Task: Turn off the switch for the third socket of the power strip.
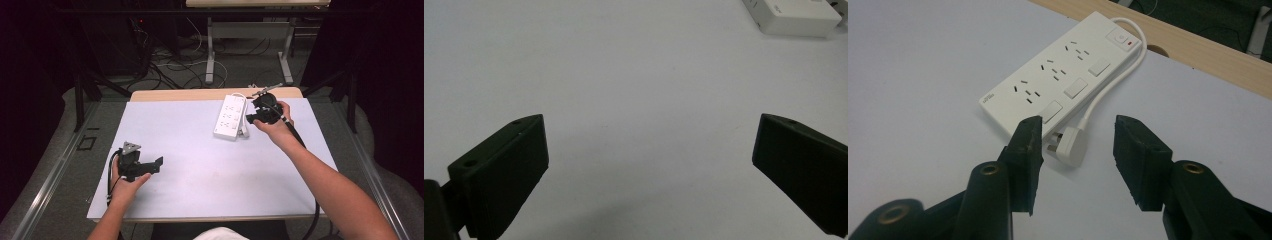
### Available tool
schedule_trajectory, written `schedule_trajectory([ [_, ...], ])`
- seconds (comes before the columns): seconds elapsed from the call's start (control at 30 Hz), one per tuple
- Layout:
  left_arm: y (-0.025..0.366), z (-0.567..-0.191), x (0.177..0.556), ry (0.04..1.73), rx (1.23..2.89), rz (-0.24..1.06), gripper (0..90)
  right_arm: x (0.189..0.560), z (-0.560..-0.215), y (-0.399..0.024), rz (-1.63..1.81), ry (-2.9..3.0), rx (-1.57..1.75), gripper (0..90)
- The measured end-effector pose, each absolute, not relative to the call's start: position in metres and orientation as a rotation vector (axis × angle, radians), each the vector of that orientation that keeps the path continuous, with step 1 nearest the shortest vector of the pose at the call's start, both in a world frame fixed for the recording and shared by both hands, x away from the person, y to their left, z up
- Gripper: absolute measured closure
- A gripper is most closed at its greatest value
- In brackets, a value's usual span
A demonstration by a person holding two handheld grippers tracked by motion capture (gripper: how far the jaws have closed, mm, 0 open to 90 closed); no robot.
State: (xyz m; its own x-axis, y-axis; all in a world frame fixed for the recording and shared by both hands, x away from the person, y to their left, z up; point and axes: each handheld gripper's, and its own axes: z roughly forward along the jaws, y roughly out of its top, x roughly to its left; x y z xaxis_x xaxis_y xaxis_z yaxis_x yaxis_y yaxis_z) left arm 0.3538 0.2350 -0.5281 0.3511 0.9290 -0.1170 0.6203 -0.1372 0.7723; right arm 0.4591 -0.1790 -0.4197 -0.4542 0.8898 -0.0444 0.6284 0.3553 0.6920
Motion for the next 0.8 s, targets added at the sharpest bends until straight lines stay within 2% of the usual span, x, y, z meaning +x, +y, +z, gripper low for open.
schedule_trajectory([
  [0.3,0.235,-0.529,0.354,1.355,1.843,0.521,1.3,0.472,-0.428,-0.167,0.840,2.220,1.340,61.5],
  [0.8,0.237,-0.528,0.354,1.359,1.854,0.513,1.8,0.489,-0.440,-0.151,0.808,2.242,1.372,65.9],
])
